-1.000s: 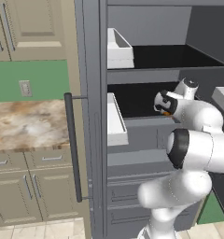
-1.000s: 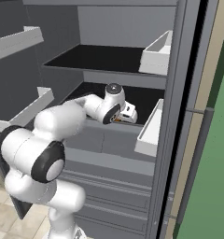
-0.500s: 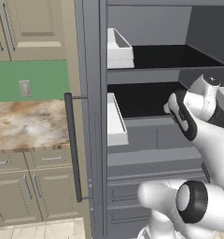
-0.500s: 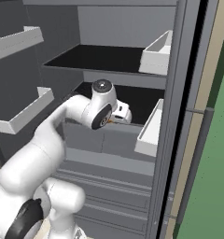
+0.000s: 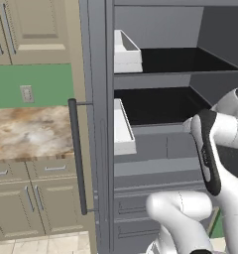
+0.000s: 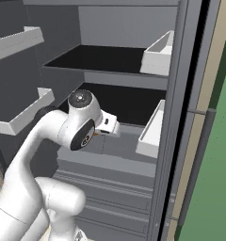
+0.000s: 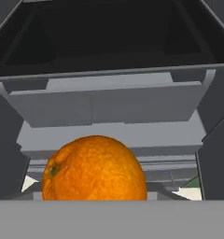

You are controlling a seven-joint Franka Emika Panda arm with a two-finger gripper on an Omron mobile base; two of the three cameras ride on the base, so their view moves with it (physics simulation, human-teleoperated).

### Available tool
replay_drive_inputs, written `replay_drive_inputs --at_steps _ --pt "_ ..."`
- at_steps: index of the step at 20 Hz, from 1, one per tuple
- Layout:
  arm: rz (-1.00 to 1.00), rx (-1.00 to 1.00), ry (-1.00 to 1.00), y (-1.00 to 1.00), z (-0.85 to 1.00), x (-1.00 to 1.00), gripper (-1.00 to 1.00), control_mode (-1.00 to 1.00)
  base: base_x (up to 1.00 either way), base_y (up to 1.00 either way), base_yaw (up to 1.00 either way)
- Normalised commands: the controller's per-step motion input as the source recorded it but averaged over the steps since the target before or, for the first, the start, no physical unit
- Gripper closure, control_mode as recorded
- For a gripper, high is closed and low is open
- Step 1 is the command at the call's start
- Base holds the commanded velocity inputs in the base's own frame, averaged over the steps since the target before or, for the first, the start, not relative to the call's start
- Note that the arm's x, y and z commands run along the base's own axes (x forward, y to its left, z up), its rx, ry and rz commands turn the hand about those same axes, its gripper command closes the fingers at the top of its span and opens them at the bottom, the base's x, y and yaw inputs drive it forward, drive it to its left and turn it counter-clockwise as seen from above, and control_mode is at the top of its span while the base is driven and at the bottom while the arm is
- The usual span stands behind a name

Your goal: Retrieve the kiwi and tangerine from the fridge and place them into the bowl on the dining table.

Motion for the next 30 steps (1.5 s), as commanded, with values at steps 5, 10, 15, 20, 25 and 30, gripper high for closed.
replay_drive_inputs --at_steps 5,10,15,20,25,30 --pt "0.08 0.0 -0.05 0.01 0.69 -0.88 1.0 -1.0 0.0 0.0 0.0" --pt "0.07 -0.02 -0.03 0.2 0.46 -0.55 1.0 -1.0 0.0 0.0 0.0" --pt "0.0 0.0 0.0 0.04 0.0 -0.04 1.0 1.0 0.02 0.03 0.01" --pt "0.0 0.0 0.0 0.0 0.0 0.0 1.0 1.0 -0.8 0.03 0.0" --pt "0.0 0.0 0.0 0.0 0.0 0.0 1.0 1.0 -1.0 0.02 0.02" --pt "0.0 0.0 0.0 0.0 0.0 0.0 1.0 1.0 -0.99 0.2 0.16"
